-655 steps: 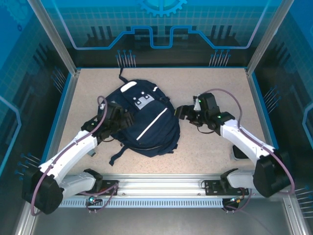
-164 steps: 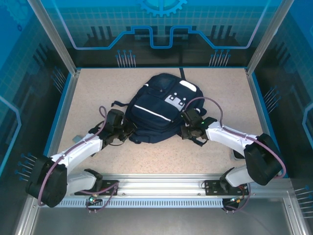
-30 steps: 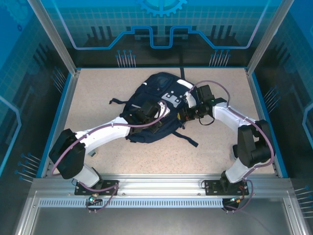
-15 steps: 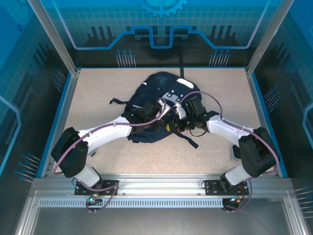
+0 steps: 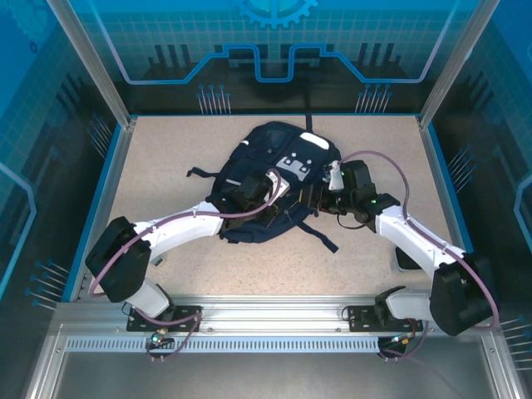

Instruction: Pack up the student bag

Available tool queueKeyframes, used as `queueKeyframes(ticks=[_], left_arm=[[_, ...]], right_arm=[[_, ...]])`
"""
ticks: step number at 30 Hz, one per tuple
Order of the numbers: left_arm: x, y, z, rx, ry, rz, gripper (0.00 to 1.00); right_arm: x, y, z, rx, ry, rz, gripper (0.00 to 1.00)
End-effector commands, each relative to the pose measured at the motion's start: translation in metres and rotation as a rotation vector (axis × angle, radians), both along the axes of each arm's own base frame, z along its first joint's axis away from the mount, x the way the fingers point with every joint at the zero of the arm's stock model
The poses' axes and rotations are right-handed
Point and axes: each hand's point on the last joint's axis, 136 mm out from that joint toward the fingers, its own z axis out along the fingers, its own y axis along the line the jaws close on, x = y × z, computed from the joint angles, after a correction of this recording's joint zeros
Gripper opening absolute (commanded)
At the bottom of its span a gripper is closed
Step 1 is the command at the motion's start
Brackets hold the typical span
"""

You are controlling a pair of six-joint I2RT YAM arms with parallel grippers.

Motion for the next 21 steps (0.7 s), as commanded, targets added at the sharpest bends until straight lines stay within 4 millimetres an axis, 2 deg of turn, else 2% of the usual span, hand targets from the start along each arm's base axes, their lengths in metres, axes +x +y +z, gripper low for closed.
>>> queueKeyframes(ticks=[1, 7, 13, 21], left_arm=[[0.007, -0.005, 0.026, -0.097, -0.054, 0.012, 0.07], [0.006, -0.007, 0.029, -0.116, -0.066, 0.005, 0.07], [0.006, -0.009, 0.03, -0.13, -0.064, 0.003, 0.07], [0.001, -0.006, 0.029, -0.138, -0.059, 0.001, 0.09]], right_arm=[[0.012, 0.005, 0.012, 0.061, 0.104, -0.085, 0.52], [0.025, 0.032, 0.011, 0.167, 0.24, -0.11, 0.49], [0.029, 0.058, 0.0, 0.233, 0.345, -0.107, 0.46], [0.027, 0.066, -0.025, 0.222, 0.464, -0.141, 0.46]])
